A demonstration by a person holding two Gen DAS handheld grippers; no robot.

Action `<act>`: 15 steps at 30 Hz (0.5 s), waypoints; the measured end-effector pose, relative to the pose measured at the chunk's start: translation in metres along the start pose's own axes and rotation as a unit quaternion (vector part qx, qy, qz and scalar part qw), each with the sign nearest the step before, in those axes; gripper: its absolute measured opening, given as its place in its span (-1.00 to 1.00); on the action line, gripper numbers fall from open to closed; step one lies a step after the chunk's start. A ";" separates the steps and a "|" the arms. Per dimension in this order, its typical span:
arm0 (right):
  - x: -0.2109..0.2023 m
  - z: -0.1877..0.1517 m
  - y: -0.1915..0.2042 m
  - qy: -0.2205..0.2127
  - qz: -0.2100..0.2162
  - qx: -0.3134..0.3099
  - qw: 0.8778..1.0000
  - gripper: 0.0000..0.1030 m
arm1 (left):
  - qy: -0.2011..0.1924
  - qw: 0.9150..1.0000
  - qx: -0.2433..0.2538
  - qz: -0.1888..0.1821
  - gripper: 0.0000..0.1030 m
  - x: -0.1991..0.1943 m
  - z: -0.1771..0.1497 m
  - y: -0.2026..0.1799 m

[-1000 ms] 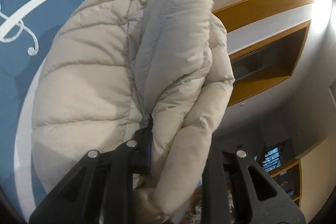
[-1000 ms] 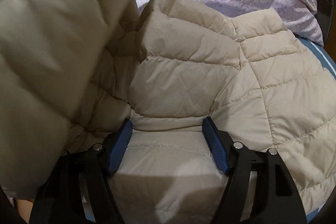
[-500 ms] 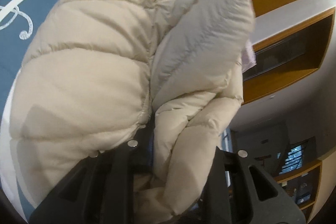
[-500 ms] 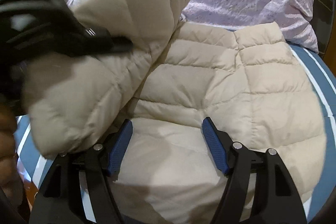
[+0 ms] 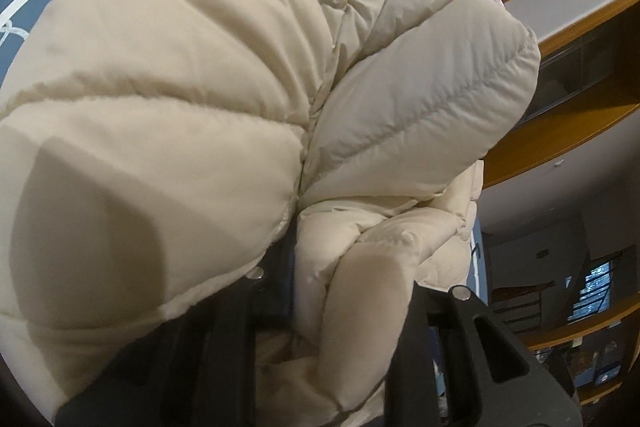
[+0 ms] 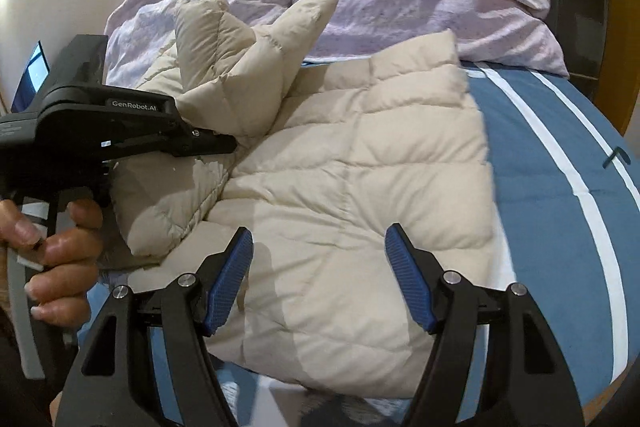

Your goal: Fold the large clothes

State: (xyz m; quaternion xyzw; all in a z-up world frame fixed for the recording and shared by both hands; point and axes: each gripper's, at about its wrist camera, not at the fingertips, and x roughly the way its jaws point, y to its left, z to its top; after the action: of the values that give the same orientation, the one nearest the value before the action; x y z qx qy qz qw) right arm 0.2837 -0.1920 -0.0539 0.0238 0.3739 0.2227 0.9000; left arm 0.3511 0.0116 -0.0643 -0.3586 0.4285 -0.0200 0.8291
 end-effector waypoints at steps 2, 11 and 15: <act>0.003 -0.002 -0.005 0.008 0.001 0.004 1.000 0.36 | -0.002 1.000 0.005 0.004 -0.57 0.000 0.000 -0.004; 0.015 -0.010 -0.012 0.022 0.006 0.024 0.999 0.35 | 0.009 0.999 0.046 -0.026 -0.59 -0.014 -0.024 -0.044; 0.013 -0.011 -0.019 0.017 0.017 0.042 0.999 0.35 | 0.028 0.995 0.075 -0.054 -0.59 -0.005 -0.033 -0.075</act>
State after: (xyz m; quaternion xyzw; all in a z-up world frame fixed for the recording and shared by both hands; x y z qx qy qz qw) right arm 0.2917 -0.2049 -0.0748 0.0641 0.3980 0.2227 0.8876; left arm 0.3448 -0.0610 -0.0275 -0.3175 0.4288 -0.1071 0.8390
